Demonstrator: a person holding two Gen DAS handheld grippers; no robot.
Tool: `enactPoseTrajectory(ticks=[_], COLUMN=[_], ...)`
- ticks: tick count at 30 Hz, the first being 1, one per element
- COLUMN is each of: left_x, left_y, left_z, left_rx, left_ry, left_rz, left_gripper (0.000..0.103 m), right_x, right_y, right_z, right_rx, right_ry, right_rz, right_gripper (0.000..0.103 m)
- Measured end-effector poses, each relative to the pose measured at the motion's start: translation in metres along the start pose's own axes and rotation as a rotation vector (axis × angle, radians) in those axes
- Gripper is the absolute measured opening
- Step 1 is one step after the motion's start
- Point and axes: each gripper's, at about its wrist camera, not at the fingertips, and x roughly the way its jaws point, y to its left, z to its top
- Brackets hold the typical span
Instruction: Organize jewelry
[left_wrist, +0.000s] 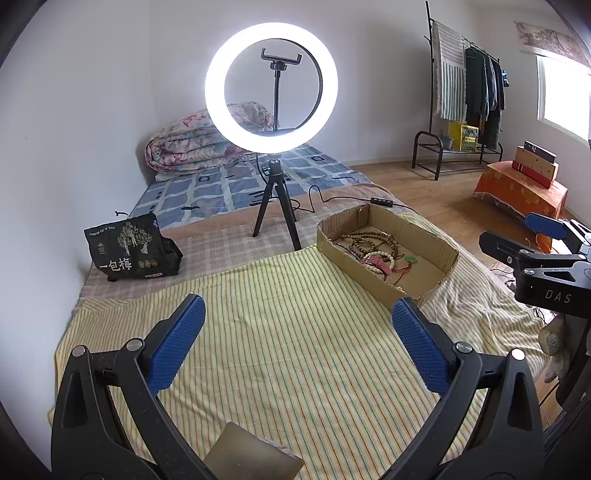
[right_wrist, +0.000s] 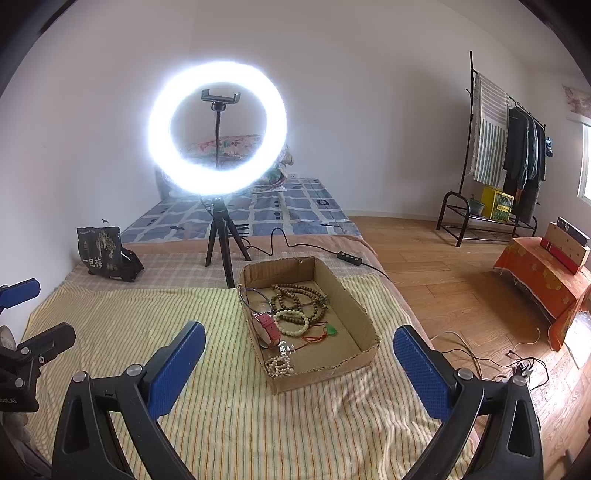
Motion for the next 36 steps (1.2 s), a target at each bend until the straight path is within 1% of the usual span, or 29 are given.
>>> enactPoseTrajectory(ticks=[36], left_x=[-0.0001], left_y=[-0.0010], left_z=[-0.0022], left_rx=[-0.002], left_ry=[0.006], left_rz=[0.000], left_gripper=[0.103], right_x=[0.0043], right_y=[0.0039], right_z=[-0.0040], right_rx=[-0.012], right_ry=[0.019], right_rz=[0.006], right_gripper=[0.103])
